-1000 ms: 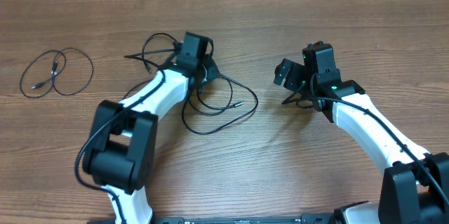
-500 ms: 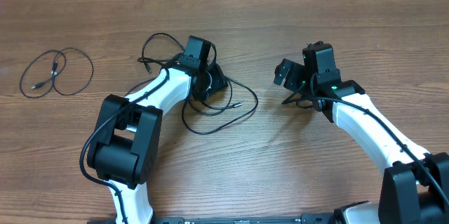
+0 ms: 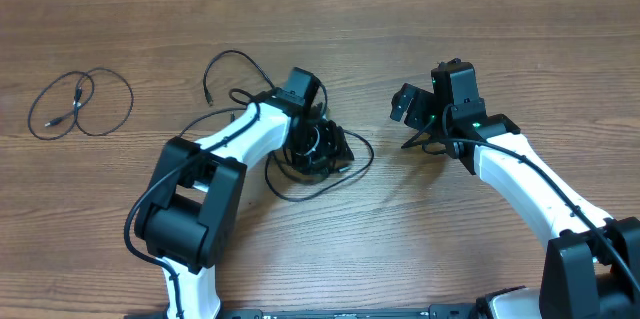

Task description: Untangle cables

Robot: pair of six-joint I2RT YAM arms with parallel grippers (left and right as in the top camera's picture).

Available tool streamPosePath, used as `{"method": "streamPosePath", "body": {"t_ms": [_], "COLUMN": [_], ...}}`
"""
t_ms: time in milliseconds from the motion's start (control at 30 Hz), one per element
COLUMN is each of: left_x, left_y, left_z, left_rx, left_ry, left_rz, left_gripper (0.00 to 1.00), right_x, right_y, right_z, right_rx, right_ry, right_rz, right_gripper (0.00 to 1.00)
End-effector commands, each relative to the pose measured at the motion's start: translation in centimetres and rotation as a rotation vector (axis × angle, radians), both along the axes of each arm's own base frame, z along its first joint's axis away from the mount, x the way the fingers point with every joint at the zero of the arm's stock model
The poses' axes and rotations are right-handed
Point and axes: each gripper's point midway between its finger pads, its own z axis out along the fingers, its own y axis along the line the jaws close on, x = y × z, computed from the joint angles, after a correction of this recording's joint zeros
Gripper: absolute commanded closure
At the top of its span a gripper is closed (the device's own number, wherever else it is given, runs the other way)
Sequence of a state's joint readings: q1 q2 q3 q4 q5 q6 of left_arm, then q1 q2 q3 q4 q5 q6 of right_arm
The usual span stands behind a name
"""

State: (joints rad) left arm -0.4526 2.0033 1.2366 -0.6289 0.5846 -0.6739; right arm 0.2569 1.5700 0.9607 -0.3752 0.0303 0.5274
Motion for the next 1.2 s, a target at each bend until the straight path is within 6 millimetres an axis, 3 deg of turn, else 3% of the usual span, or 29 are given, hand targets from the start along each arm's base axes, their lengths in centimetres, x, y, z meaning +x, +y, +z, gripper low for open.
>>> {"method": "streamPosePath", "body": {"t_ms": [0, 133, 300, 433, 533, 667, 833, 933, 1167], "left_x": [-2.7, -2.8, -1.1, 1.3, 3.1, 4.7, 6.4, 7.0, 8.0], "left_y": [-0.1, -0.3, 0.6, 2.9, 5.1, 6.6, 6.2, 5.9, 7.5], "left_z": [-2.1, -0.3, 3.9, 7.9, 9.1, 8.6, 6.8, 5.1, 1.9], "left_rx": [0.041, 0.05, 0.088, 0.183, 0.298, 0.384, 0.393, 0.398, 0.423], "left_ry": [0.058, 0.013, -0.14, -0.332, -0.437, -0.469, -0.483, -0.463, -0.383], "left_rz": [-0.07, -0.083, -0.039, 0.044, 0.127, 0.232, 0.265, 0.284, 0.39], "left_gripper": [0.41, 0.41, 0.38, 0.35, 0.43, 0.53, 0.57, 0.72, 0.68], "right_x": [0.2, 0.2, 0.2, 0.2, 0.2, 0.2, 0.2, 0.2, 0.2], "right_y": [0.0, 0.0, 0.0, 0.0, 0.0, 0.0, 0.0, 0.0, 0.0], "right_z": [0.2, 0.2, 0.2, 0.2, 0.2, 0.2, 0.2, 0.2, 0.2], "right_rx": [-0.004, -0.004, -0.004, -0.004, -0.004, -0.004, -0.004, -0.004, -0.004], "right_ry": [-0.009, -0.009, -0.009, -0.009, -0.009, -0.01, -0.01, -0.01, -0.009], "right_rz": [-0.005, -0.005, -0.005, -0.005, -0.005, -0.005, -0.005, -0.005, -0.005], "right_gripper": [0.0, 0.0, 0.0, 0.0, 0.0, 0.0, 0.0, 0.0, 0.0]}}
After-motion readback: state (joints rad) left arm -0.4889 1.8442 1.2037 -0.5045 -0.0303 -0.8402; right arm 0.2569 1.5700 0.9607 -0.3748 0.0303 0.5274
